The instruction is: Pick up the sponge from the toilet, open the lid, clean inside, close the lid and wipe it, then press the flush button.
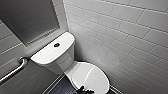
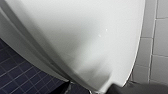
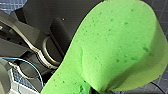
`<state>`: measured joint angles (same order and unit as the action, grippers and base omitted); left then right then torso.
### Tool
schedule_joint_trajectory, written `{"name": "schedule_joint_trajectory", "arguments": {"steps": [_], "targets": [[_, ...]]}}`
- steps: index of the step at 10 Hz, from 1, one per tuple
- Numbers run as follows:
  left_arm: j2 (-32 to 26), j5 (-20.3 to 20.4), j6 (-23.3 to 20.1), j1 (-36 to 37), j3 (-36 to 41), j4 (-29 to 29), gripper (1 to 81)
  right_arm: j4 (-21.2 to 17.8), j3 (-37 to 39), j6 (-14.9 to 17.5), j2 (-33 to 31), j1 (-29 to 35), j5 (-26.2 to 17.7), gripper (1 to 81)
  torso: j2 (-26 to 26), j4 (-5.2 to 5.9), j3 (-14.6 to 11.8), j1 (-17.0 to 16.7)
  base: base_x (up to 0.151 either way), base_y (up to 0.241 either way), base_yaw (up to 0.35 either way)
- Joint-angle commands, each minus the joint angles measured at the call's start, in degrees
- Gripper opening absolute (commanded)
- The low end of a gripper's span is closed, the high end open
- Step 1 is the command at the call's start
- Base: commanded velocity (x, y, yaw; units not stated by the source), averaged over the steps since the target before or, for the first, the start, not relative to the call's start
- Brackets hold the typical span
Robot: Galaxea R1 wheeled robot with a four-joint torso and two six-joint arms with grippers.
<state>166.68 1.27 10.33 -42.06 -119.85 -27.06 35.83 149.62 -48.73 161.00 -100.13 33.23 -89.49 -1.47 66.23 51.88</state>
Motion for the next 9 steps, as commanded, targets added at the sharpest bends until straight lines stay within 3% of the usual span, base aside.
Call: {"name": "schedule_joint_trajectory", "arguments": {"steps": [1, 9], "targets": [[0.3, 0.1, 0.6, 8.0, 1.2, 0.0, 81.1, 1.7, -0.2, -0.1, -0.6, -2.4, -3.4, 1.0, 0.0, 0.0, 0.0, 0.0, 0.0, 0.0, 0.0], [-1.6, 0.9, 1.4, 8.9, 7.6, 0.1, 81.1, 1.7, -0.7, -0.1, -0.6, -1.9, -3.6, 1.0, 0.0, 0.0, 0.0, 0.0, 0.0, 0.0, 0.0]]}}
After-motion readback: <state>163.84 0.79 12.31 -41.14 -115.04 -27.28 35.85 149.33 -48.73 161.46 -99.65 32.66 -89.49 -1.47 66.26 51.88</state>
